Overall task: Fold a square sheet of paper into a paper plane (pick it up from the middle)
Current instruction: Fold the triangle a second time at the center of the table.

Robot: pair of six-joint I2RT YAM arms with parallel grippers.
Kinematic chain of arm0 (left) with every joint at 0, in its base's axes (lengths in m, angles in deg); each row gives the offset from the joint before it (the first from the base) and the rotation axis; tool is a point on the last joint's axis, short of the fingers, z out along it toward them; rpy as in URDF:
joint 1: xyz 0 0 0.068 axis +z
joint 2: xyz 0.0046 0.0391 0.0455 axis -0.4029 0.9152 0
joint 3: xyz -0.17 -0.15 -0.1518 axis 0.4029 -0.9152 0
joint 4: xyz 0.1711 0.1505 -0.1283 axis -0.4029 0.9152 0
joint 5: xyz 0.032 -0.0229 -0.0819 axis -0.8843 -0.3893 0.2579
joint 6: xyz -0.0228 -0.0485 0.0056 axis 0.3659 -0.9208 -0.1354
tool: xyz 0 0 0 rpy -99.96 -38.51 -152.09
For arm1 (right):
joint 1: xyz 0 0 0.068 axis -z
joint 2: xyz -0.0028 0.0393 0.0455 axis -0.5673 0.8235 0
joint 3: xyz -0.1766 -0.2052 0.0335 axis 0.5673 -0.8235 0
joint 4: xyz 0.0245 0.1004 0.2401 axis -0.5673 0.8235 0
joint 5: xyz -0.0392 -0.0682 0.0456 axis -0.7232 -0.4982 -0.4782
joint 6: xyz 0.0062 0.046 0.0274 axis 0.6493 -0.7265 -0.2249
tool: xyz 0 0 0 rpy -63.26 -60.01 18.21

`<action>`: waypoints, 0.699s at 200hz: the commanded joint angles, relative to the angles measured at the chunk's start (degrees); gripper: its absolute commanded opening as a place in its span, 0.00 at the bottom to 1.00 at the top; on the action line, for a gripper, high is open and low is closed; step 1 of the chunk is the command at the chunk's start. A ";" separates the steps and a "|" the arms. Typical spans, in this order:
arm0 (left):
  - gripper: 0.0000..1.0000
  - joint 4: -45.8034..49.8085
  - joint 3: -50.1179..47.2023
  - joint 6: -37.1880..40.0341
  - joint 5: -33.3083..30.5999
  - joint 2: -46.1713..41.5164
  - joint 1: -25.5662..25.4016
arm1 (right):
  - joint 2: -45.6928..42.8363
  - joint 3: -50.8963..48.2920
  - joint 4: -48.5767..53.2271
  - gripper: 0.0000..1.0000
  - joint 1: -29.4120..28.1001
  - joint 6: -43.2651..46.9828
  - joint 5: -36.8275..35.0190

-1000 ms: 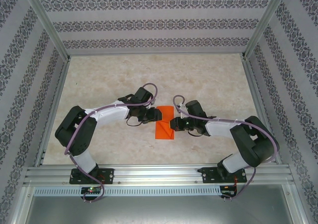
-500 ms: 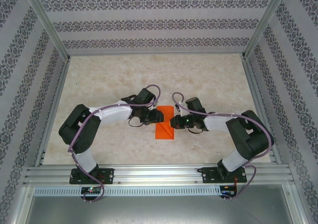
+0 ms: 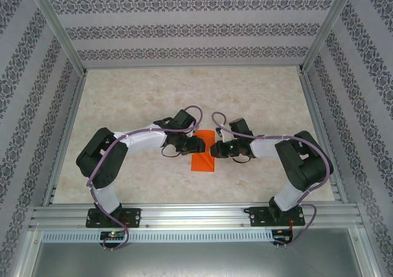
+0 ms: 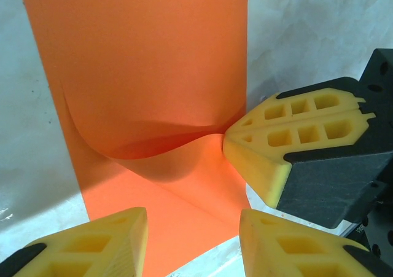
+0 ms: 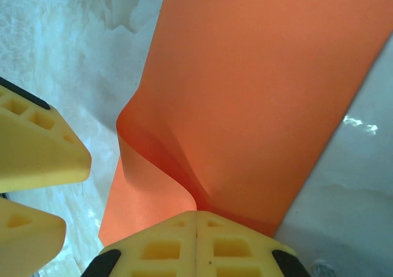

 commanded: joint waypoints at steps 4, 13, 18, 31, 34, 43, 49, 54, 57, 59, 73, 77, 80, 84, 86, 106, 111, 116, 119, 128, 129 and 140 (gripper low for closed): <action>0.45 1.52 2.06 1.22 0.34 1.04 -1.08 | 0.36 1.35 -0.68 0.03 0.61 1.69 1.39; 0.45 1.54 2.14 1.22 0.33 1.12 -1.17 | 0.44 1.39 -0.64 0.03 0.66 1.68 1.39; 0.45 1.58 2.23 1.27 0.34 1.27 -1.24 | 0.52 1.49 -0.78 0.03 0.65 1.76 1.43; 0.44 1.62 2.60 1.26 0.37 1.62 -1.37 | 0.89 1.76 -0.69 0.03 0.65 1.81 1.65; 0.45 1.68 2.59 1.25 0.37 1.70 -1.35 | 0.93 1.78 -0.64 0.03 0.58 1.89 1.61; 0.44 1.71 2.83 1.29 0.36 1.83 -1.43 | 1.22 1.87 -0.65 0.03 0.65 1.91 1.61; 0.44 1.71 2.89 1.27 0.39 1.91 -1.52 | 1.37 1.89 -0.68 0.03 0.69 1.89 1.65; 0.44 1.71 3.01 1.30 0.37 1.97 -1.57 | 1.58 1.95 -0.64 0.03 0.65 1.87 1.60; 0.44 1.71 3.01 1.28 0.37 1.95 -1.65 | 1.59 2.04 -0.58 0.04 0.68 1.88 1.61; 0.44 1.71 3.09 1.23 0.32 2.06 -1.62 | 1.66 2.05 -0.55 0.04 0.65 1.86 1.57; 0.43 1.71 3.15 1.10 0.28 2.26 -1.70 | 1.72 2.10 -0.42 0.04 0.65 1.90 1.24; 0.43 1.71 3.14 1.02 0.19 2.26 -1.71 | 1.68 2.07 -0.32 0.04 0.65 1.86 1.07; 0.43 1.71 3.17 0.98 0.12 2.27 -1.77 | 1.64 2.05 -0.33 0.04 0.67 1.86 1.02; 0.43 1.64 3.18 0.91 0.04 2.19 -1.79 | 1.59 1.98 -0.31 0.04 0.65 1.88 0.84; 0.43 1.63 3.19 0.94 0.04 2.18 -1.79 | 1.59 1.96 -0.43 0.04 0.65 1.89 0.76; 0.43 1.36 3.19 0.69 -0.04 2.33 -1.87 | 1.59 2.00 -0.22 0.04 0.73 1.97 0.29; 0.42 1.36 3.23 0.65 -0.02 2.41 -1.95 | 1.67 2.13 -0.25 0.04 0.73 1.94 0.32; 0.42 1.36 3.29 0.67 -0.06 2.42 -1.89 | 1.78 2.14 -0.25 0.04 0.73 1.87 0.25; 0.42 1.35 3.41 0.65 -0.05 2.52 -1.88 | 1.77 2.13 -0.25 0.04 0.73 1.86 0.22; 0.42 1.31 3.48 0.58 -0.03 2.57 -1.96 | 1.85 2.10 -0.25 0.04 0.81 1.86 0.09; 0.42 1.34 3.51 0.60 -0.01 2.59 -1.96 | 1.85 2.08 -0.25 0.04 0.77 1.86 0.08; 0.42 1.27 3.68 0.49 -0.08 2.76 -2.04 | 1.86 2.14 -0.07 0.04 0.82 1.85 -0.17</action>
